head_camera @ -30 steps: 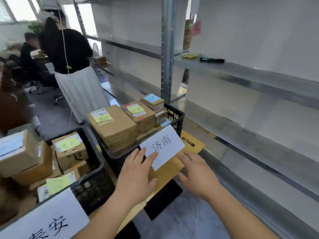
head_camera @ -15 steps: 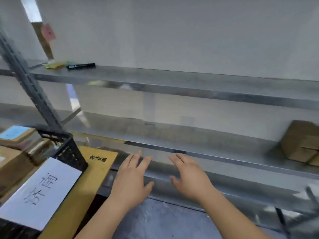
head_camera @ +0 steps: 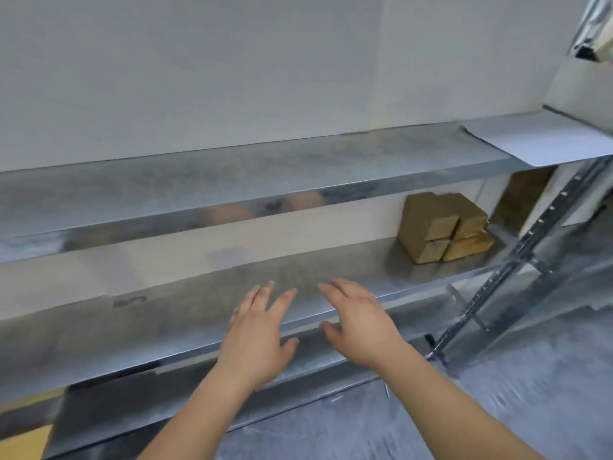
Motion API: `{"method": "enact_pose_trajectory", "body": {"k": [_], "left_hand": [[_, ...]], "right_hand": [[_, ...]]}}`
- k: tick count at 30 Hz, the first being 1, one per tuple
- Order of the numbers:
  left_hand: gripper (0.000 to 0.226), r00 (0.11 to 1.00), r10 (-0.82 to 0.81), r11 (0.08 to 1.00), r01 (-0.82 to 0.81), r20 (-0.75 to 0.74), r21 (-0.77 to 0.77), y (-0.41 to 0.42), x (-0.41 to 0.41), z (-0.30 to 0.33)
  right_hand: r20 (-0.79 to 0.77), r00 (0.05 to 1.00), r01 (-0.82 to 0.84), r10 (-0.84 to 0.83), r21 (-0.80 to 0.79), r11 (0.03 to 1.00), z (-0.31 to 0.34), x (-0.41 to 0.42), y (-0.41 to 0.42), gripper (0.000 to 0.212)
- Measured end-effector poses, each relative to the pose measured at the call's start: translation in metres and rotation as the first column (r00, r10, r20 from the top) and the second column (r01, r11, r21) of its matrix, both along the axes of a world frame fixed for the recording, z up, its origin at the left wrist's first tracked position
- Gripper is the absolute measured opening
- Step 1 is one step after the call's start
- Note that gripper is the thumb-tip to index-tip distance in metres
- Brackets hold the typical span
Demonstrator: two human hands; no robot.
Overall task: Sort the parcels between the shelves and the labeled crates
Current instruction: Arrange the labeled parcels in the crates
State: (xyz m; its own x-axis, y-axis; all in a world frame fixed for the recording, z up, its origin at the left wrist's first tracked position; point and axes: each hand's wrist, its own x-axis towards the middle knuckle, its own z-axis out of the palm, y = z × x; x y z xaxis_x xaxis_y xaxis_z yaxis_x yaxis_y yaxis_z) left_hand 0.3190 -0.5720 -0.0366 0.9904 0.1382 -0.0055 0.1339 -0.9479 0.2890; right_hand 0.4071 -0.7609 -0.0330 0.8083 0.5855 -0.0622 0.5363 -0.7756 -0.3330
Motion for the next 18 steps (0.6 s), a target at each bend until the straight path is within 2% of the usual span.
{"method": "enact_pose_trajectory", "body": {"k": [10, 18], "left_hand": [[0.084, 0.984, -0.177, 0.983, 0.174, -0.038, -0.062, -0.076, 0.12, -0.005], [0.085, 0.982, -0.154, 0.983, 0.141, -0.112, -0.119, -0.156, 0.223, -0.018]], "right_hand": [[0.01, 0.976, 0.216, -0.216, -0.004, 0.976, -0.004, 0.087, -0.096, 0.071], [0.04, 0.96, 0.28, -0.279, -0.019, 0.96, -0.009, 0.202, -0.183, 0.074]]}}
